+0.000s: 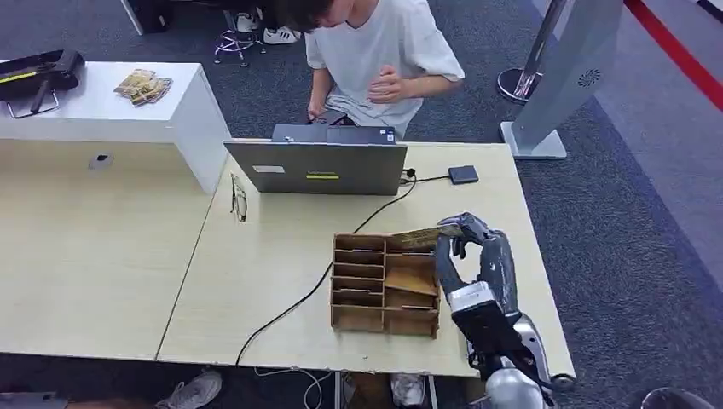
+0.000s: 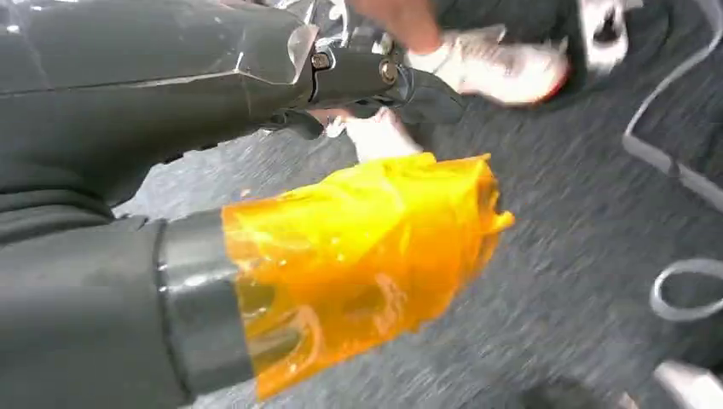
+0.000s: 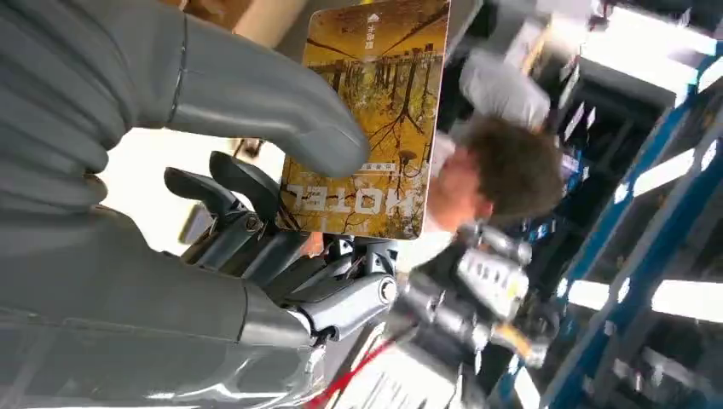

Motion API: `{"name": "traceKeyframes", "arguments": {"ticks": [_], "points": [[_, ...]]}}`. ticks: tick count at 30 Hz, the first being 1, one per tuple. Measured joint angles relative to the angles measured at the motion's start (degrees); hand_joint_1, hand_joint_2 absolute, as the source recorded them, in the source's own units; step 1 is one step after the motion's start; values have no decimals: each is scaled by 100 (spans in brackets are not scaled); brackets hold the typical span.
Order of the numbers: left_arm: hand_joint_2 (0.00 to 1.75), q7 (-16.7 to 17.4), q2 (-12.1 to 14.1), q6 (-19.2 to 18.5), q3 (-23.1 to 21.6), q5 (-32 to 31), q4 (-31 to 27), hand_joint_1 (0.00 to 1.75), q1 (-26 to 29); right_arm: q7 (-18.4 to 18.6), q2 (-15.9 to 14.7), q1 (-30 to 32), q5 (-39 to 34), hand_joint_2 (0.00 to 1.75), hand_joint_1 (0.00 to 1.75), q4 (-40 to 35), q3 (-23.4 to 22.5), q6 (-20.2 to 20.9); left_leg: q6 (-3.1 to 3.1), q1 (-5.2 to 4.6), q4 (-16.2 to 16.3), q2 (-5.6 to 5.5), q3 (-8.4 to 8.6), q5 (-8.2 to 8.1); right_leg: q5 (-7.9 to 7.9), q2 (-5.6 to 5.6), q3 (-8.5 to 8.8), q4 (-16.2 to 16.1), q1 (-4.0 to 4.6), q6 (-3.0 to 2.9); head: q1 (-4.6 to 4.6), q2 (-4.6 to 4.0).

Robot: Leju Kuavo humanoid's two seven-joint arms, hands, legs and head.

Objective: Pass the card to the sensor for recognition and then transmit it.

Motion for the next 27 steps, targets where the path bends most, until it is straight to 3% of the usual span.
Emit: {"name": "traceKeyframes", "arguments": {"ticks": [7,27], "points": [[0,46,-175,140,-107,98,0,0,-246,110,105,-457,-55,175,175,320,361,-59,-4,0,1,-10,3,11,6,-7,4,0,0,-2,2,0],[0,-104,-183,269,-103,426,0,0,-251,153,105,-844,-177,175,175,676,396,-7,-5,0,0,-14,-1,11,5,-10,1,1,0,-3,0,0]]}}
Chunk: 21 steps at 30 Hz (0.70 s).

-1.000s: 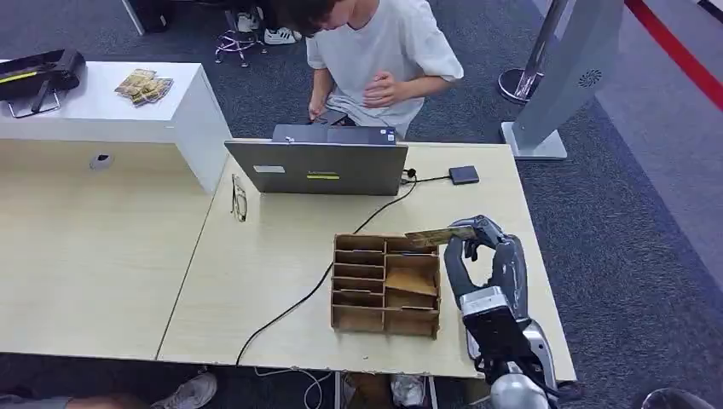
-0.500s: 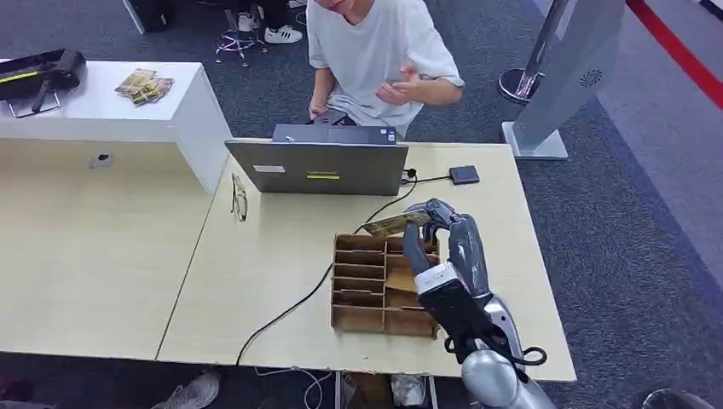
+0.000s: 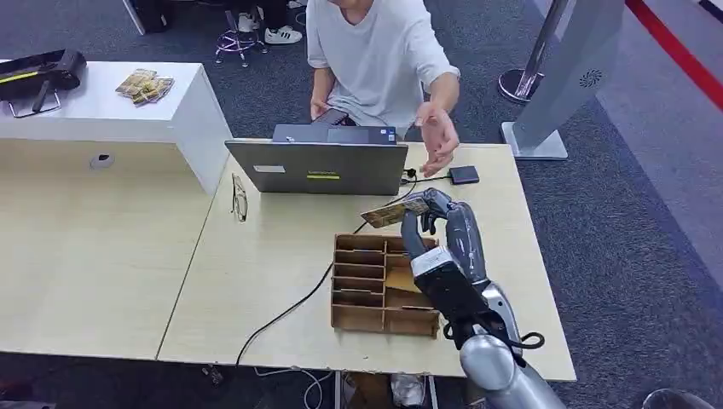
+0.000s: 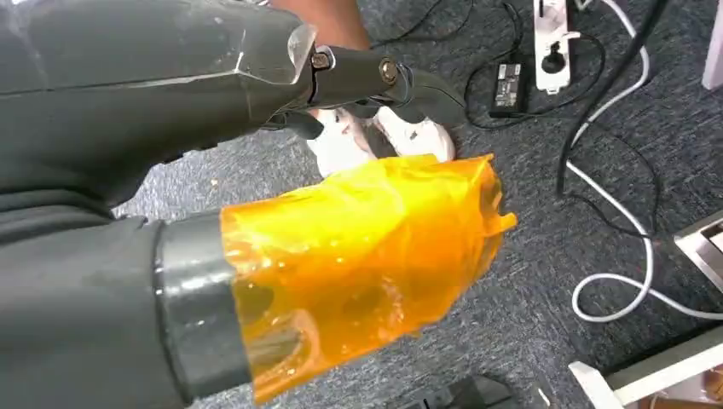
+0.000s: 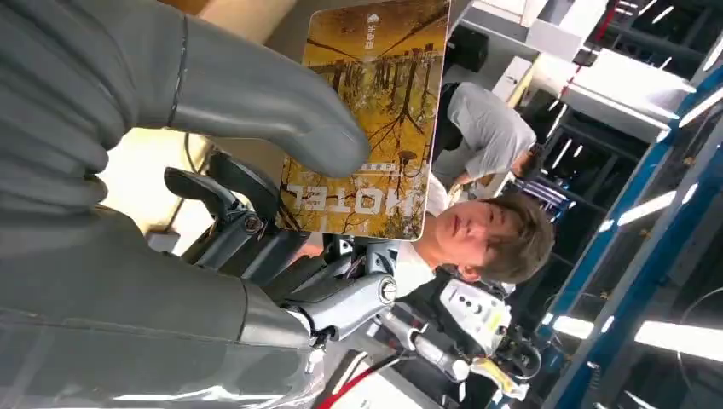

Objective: Pass the card to the sensor for recognition and then transmit it.

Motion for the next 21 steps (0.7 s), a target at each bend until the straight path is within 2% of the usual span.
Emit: {"name": "traceKeyframes", "arguments": {"ticks": [8,12,21], "points": [[0,-111,7,-7,0,2,0,0,-14,199,0,-383,4,175,175,208,37,234,0,0,0,-1,0,0,0,-1,0,0,0,0,0,0],[0,-216,7,0,0,68,0,0,-12,199,0,-403,4,175,175,234,50,234,0,0,0,-1,-1,0,0,-1,-1,0,0,0,0,0],[0,-197,11,4,0,55,0,0,0,190,0,-370,-118,175,175,295,94,296,0,0,0,0,-1,-1,-1,0,-1,0,0,0,0,0]]}}
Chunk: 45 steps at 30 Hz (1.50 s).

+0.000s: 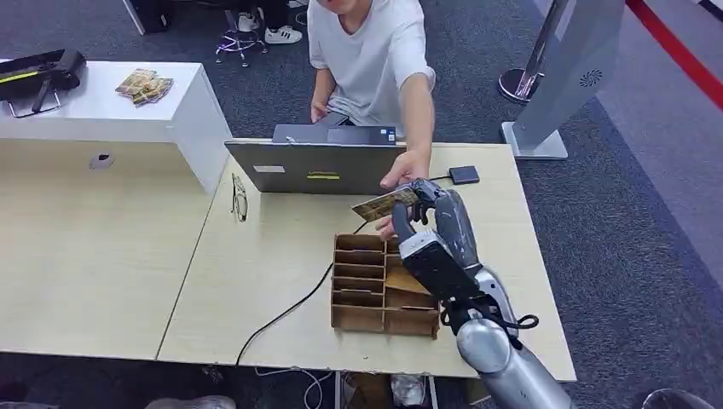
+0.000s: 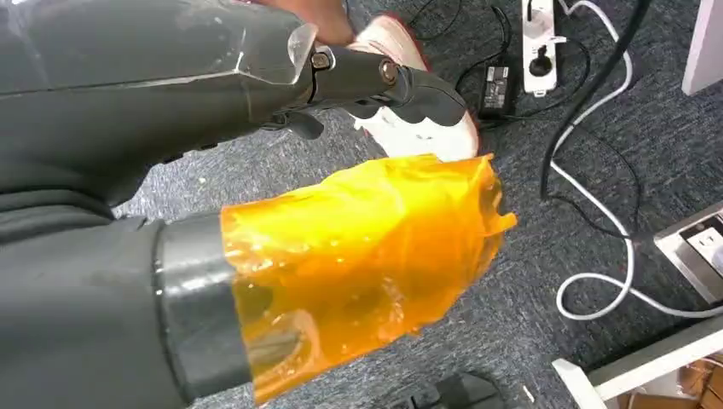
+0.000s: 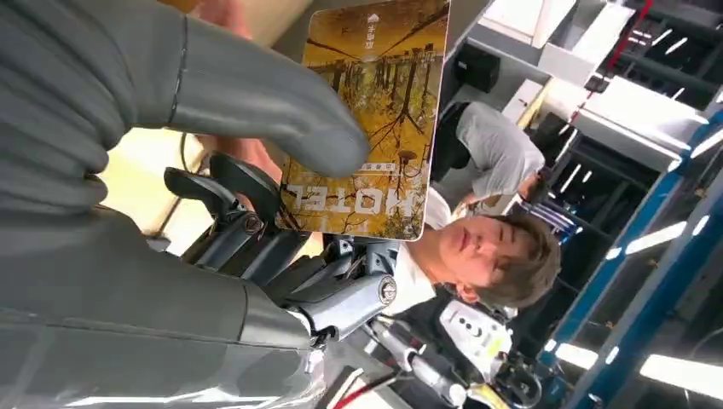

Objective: Pass the card to the sensor for recognition and then transmit it.

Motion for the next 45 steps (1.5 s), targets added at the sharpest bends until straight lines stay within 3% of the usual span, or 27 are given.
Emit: {"name": "traceKeyframes", "arguments": {"ticks": [9,21,22,23,26,27,34,45], "points": [[0,105,-4,-28,-2,-162,0,0,-5,142,7,-196,328,175,175,409,39,-2,-1,0,0,0,1,1,1,0,2,0,0,0,2,0],[0,227,-31,-144,-70,-264,0,0,-20,465,81,-528,1580,175,175,1293,-4,-776,-1,0,1,-1,1,1,1,-1,2,0,0,0,2,0],[0,229,-31,-144,-74,-264,0,0,-20,501,81,-551,1661,175,161,1355,-13,-820,-1,0,1,0,1,1,1,0,1,1,0,0,2,0],[0,229,-31,-149,-74,-264,0,0,-22,511,81,-565,1725,175,0,1406,-24,-846,-1,0,1,0,1,1,1,0,1,0,0,0,0,0],[0,229,-31,-151,-74,-254,0,0,-22,527,81,-575,1860,175,0,1504,-81,-894,-1,0,1,-1,1,1,1,0,1,0,0,0,0,0],[0,229,-31,-151,-74,-243,0,0,-22,553,79,-578,1919,0,0,1528,-92,-898,-1,0,1,0,1,1,1,0,1,0,0,0,2,0],[0,151,-7,-118,-74,-52,0,0,19,391,70,-408,2059,0,0,1385,-192,-1076,-1,0,1,-1,1,1,0,0,-3,0,0,0,0,0],[0,85,68,-26,-72,55,0,0,205,-389,2,630,1451,0,0,-117,-398,-1266,-2,0,-1,-1,-2,-3,-5,0,-6,-1,0,1,2,0]]}}
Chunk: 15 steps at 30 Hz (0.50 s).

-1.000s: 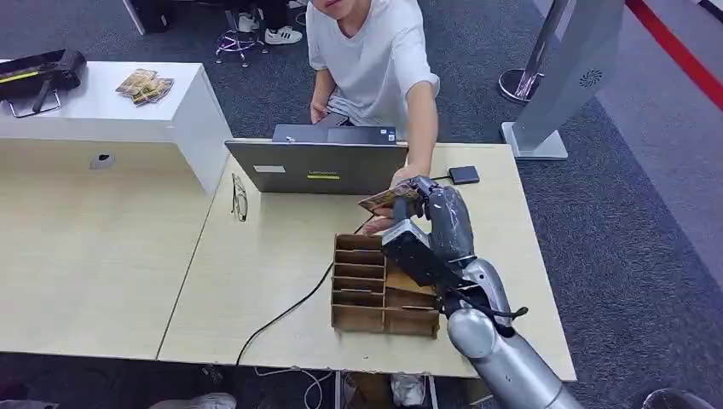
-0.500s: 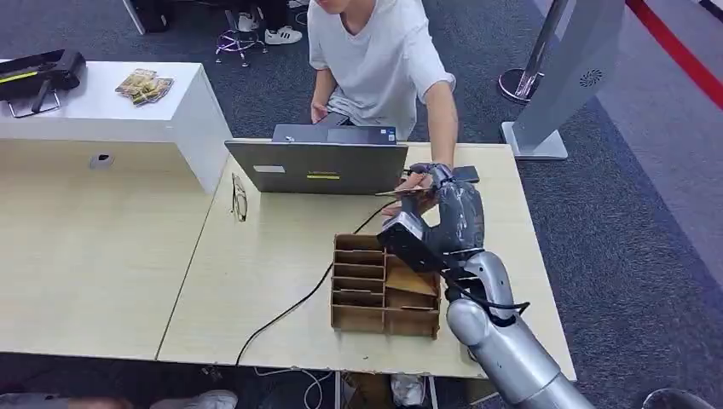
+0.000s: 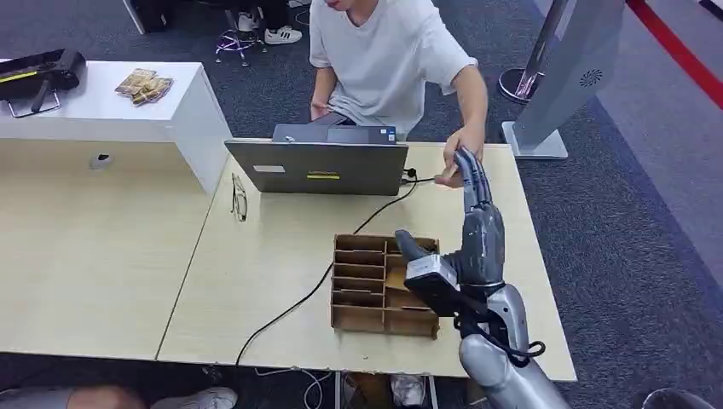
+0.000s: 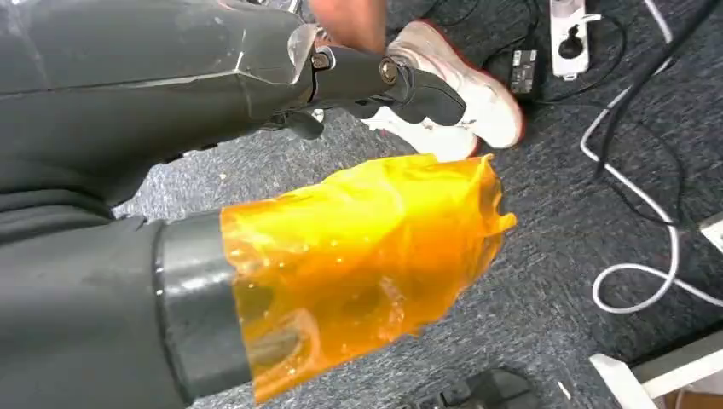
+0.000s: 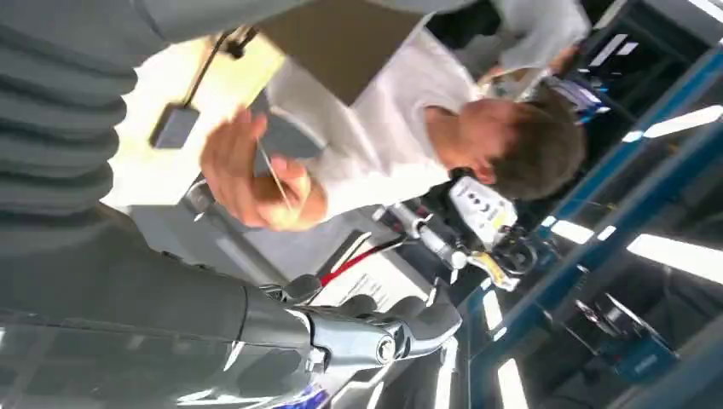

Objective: Pass the card to the sensor for recognition and then transmit it.

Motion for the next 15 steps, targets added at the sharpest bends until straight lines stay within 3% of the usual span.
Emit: {"name": "traceKeyframes", "arguments": {"ticks": [10,15], "points": [[0,-24,35,70,2,-50,0,0,110,-1049,-101,1387,-1624,0,0,-1530,-50,525,1,0,-2,0,-1,-5,-3,-1,0,-1,0,0,0,0],[0,0,52,72,2,-70,0,0,131,-1163,-109,1686,-1785,0,0,-1860,-74,605,0,0,-2,4,1,-5,-3,1,0,-1,0,0,0,0]]}}
